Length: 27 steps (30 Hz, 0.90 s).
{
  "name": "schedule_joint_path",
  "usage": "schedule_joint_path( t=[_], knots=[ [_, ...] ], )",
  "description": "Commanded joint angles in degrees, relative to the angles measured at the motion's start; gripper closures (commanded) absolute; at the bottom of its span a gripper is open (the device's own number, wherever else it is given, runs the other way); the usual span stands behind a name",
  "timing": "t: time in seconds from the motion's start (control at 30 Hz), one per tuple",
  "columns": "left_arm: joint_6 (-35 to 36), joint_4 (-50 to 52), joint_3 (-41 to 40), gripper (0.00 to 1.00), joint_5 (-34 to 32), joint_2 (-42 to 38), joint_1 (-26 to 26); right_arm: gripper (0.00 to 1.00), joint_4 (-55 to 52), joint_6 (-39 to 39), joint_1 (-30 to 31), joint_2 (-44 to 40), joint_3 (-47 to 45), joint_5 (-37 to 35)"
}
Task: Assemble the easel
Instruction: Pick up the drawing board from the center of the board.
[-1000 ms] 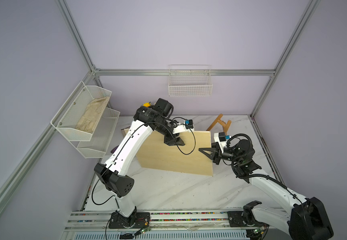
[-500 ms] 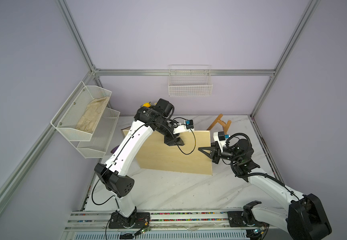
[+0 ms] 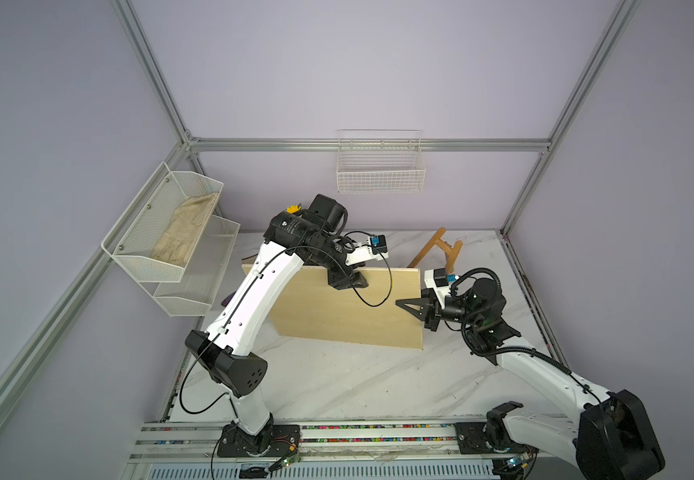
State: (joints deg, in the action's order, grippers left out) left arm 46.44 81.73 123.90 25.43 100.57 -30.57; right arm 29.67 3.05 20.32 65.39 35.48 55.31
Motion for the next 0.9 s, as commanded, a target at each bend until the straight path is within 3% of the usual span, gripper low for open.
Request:
schedule_joint_path(
  t=[0.0,0.07,0.57,0.67,0.77,0.87],
  knots=[
    [-0.3,1.3,3.0,0.48,0.6,-2.2,-0.4,1.0,-0.1,-4.5,0.2,-1.0,1.5,0.2],
    [-0.2,1.6,3.2,0.59,1.5,-1.8,-0.5,1.0,-0.1,-4.6,0.2,-0.9,1.8,0.4],
    [-0.1,4.6,3.9,0.78,3.1,2.5,-1.9,1.0,-1.8,-4.7,0.2,-1.7,3.1,1.4],
    [0.0,4.7,4.0,0.96,2.5,2.8,-2.0,1.0,-2.2,-4.3,0.2,-2.4,2.9,1.5],
    [-0.1,3.9,4.2,1.0,1.9,2.8,-2.4,0.99,-1.7,-3.2,0.2,-3.2,2.3,1.4],
    [-0.7,1.9,3.4,1.0,0.9,2.2,-3.0,0.92,-0.8,-1.3,0.2,-3.9,1.6,1.5]
  ],
)
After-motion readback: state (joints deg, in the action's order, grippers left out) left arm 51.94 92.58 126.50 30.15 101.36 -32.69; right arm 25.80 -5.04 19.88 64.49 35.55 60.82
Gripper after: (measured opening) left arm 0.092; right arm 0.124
